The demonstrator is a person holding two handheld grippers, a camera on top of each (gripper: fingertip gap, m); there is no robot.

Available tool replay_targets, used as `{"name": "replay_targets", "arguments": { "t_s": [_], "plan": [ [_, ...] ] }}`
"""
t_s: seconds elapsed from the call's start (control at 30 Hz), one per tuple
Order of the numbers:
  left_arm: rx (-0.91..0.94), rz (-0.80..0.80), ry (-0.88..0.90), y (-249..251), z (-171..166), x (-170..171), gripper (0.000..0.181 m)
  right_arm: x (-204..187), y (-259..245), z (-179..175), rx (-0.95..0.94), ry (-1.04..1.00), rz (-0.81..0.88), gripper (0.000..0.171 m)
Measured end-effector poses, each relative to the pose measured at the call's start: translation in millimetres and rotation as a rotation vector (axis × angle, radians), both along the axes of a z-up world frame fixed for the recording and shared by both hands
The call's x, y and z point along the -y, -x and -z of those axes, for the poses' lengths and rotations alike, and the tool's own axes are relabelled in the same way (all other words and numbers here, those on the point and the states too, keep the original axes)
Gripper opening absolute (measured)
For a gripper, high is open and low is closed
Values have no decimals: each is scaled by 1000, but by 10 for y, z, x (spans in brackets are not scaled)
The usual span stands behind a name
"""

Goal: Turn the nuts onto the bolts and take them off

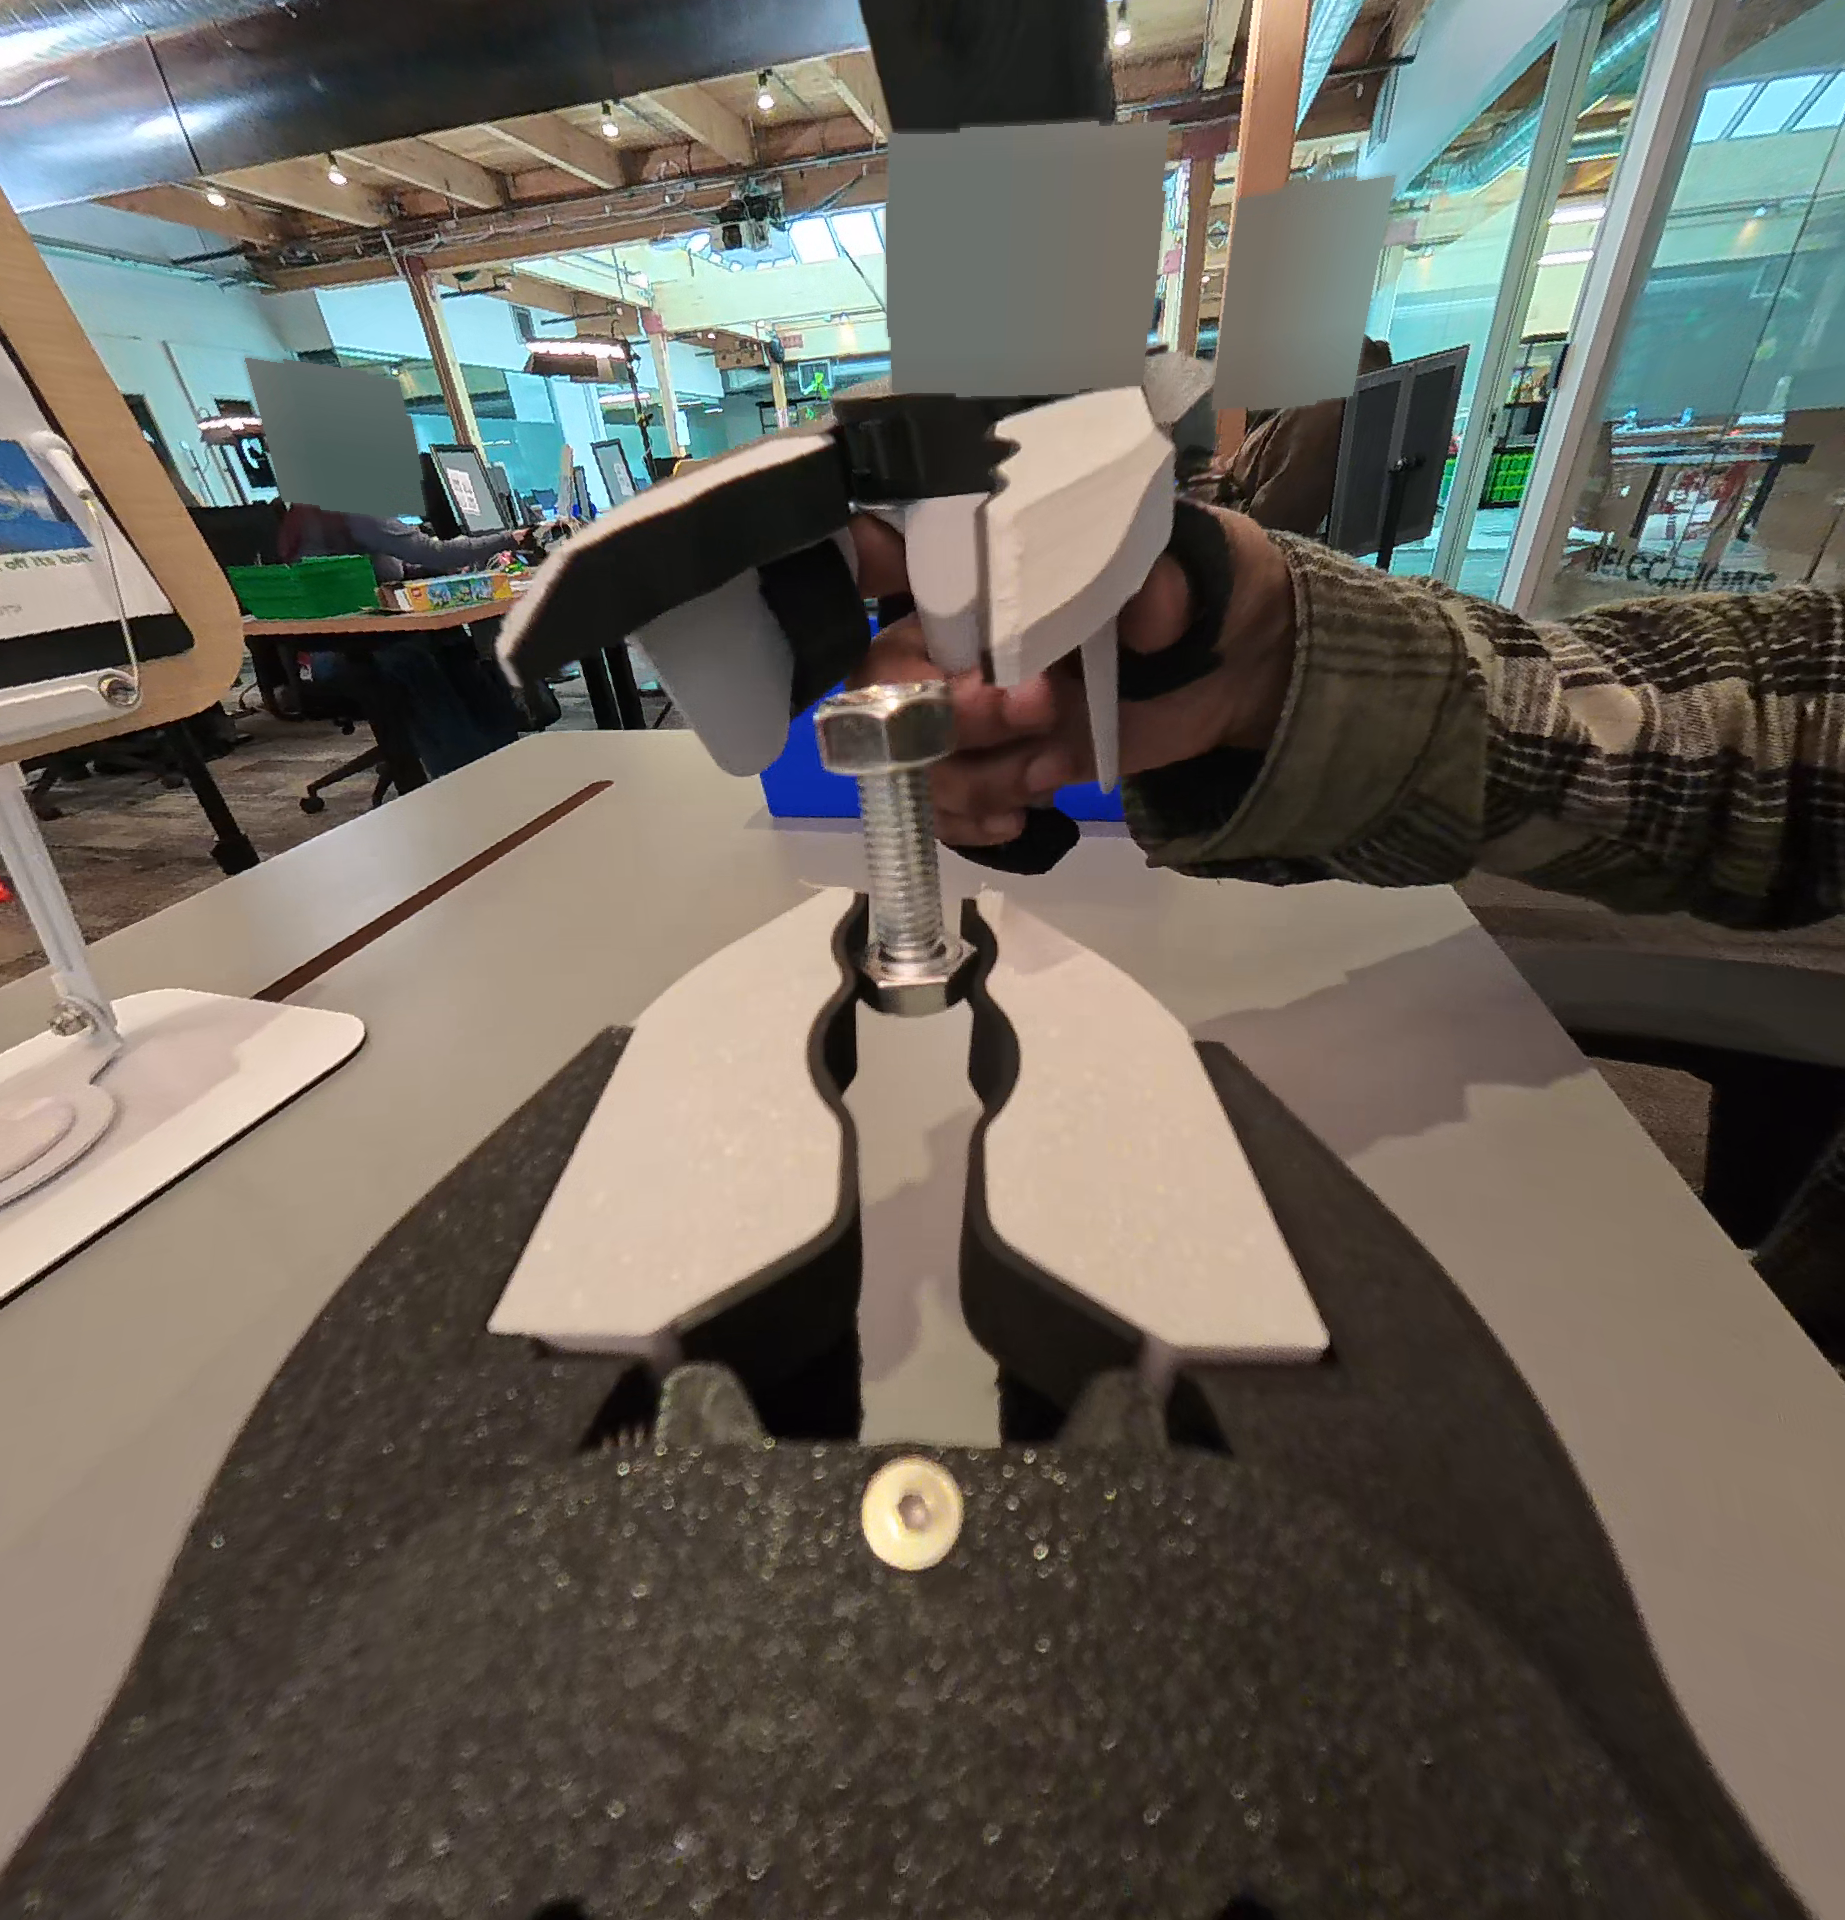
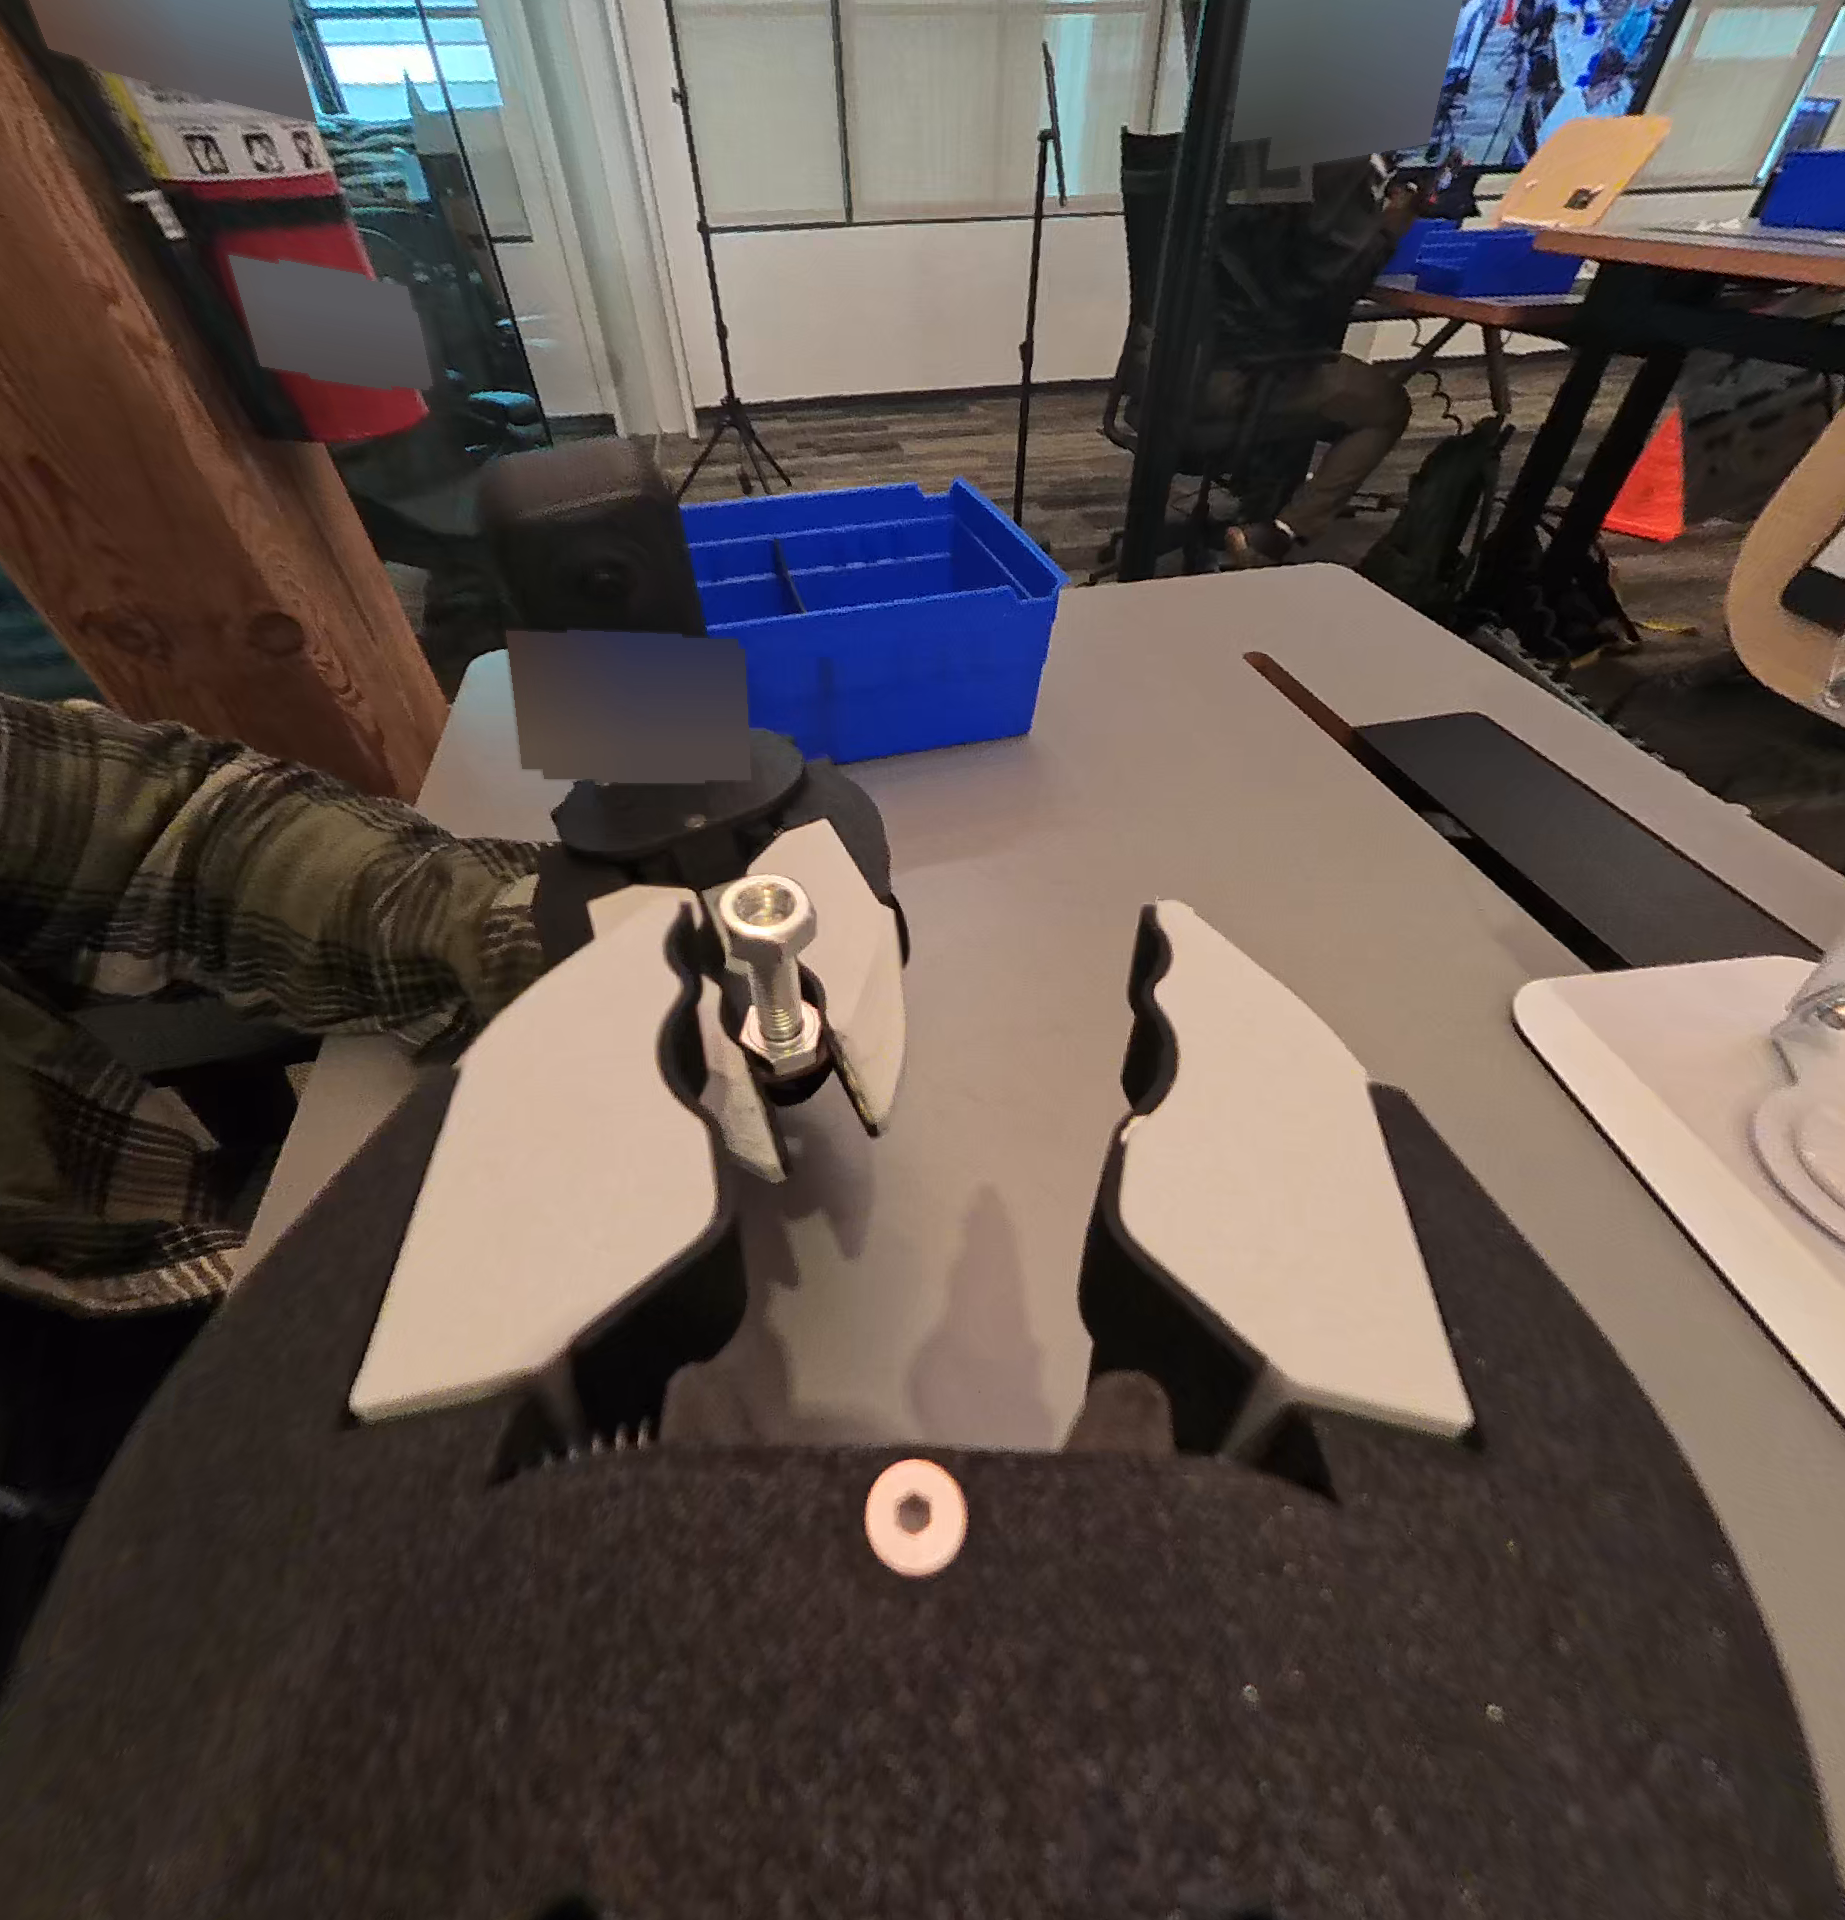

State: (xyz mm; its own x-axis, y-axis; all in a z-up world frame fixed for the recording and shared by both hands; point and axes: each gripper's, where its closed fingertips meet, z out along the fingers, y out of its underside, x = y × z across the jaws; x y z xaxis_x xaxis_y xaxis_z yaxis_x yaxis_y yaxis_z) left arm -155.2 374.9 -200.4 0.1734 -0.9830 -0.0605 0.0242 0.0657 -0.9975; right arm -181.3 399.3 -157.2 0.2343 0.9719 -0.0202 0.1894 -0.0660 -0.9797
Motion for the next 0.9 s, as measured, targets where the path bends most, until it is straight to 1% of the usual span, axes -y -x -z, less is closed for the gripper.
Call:
{"name": "replay_targets", "arguments": {
  "t_s": [0.13, 0.27, 0.47, 0.6, 0.7, 0.83, 0.9],
  "plan": [
    [3, -4, -8, 6, -11, 0, 16, 25, 23, -14, 2, -3, -15, 76],
    [13, -8, -21, 15, -35, 4, 16, -20, 0, 67, 30, 16, 5, 77],
    [17, -9, -28, 22, -52, 8, 16, 22, 13, -25, -6, 7, -24, 75],
    [11, -15, -32, 24, -45, 1, 16, -40, -21, 7, 34, -10, 1, 76],
    [19, -16, -37, 36, -64, 2, 16, -34, -67, -43, 5, -9, -8, 72],
    [10, -13, -40, 18, -46, 12, 16, 39, 31, -91, -8, -23, -43, 74],
    [10, -13, -44, 18, -50, 18, 16, 0, 32, -52, 15, -30, -24, 74]
  ]
}}
